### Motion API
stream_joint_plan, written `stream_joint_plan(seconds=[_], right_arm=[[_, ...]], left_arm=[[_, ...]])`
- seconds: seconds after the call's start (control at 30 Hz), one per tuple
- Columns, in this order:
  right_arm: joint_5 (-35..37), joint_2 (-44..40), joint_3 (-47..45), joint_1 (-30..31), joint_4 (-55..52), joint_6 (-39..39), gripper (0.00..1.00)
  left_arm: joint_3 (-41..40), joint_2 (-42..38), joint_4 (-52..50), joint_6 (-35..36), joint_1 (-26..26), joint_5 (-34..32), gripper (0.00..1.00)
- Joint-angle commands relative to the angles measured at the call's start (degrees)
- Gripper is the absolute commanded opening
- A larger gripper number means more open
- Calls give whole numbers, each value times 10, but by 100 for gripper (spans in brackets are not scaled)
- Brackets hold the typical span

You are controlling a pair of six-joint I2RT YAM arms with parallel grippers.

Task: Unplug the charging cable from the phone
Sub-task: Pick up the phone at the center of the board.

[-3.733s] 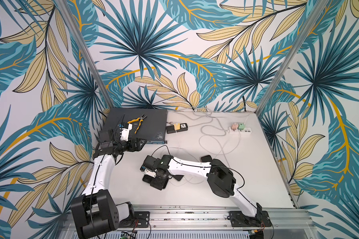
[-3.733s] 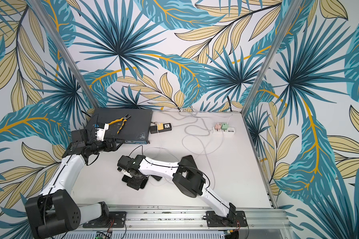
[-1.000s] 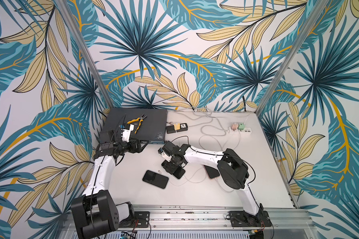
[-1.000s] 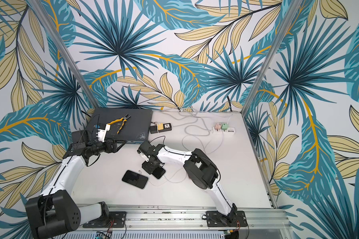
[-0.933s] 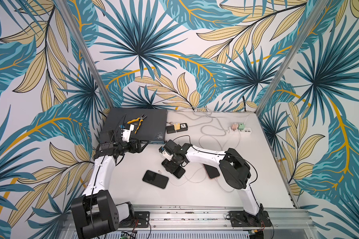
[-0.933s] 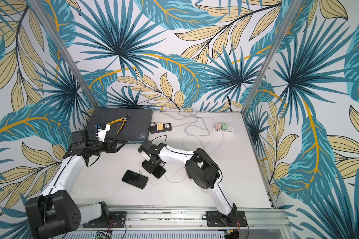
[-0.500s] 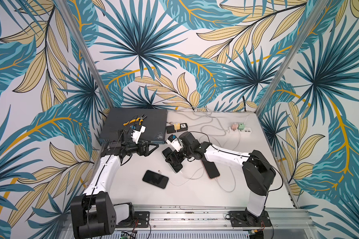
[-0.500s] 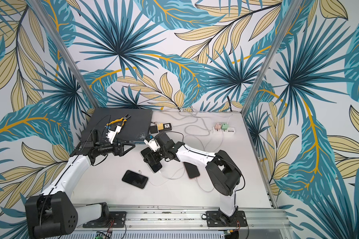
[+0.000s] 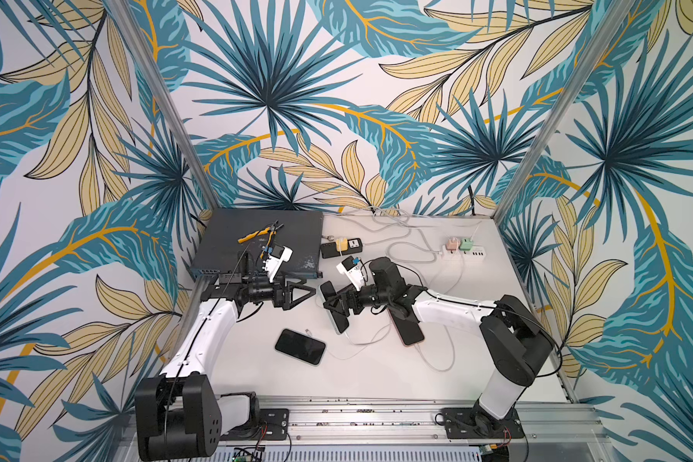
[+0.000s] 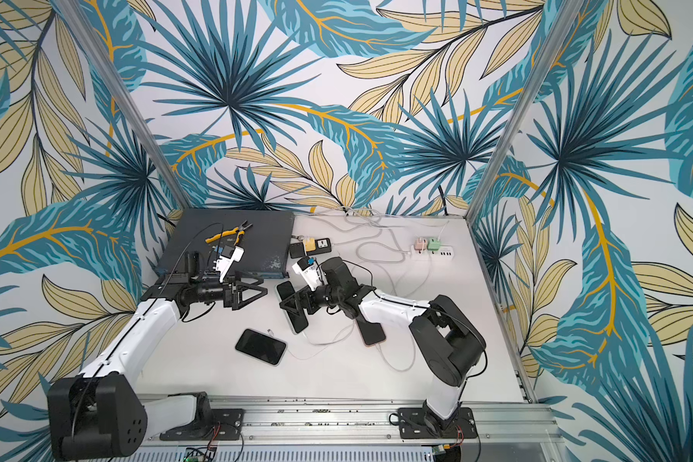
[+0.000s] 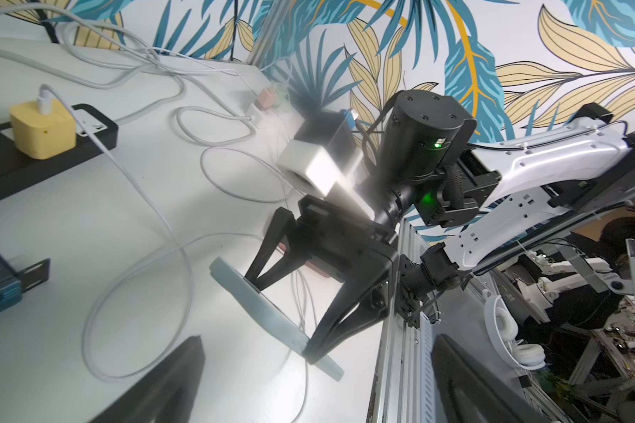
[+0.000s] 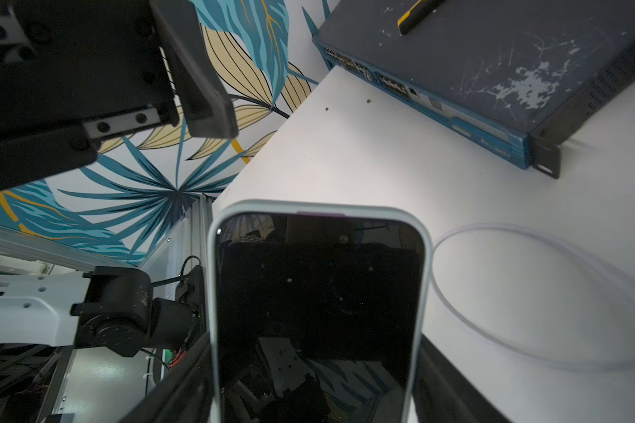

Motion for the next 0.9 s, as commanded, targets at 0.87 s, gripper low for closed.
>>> stream_joint_plan(seconds=[0.87], right_arm=[[-144,-28,-77,-7,467,229,61]], left_arm=[[-9,20,-19,48,-98,65,100]])
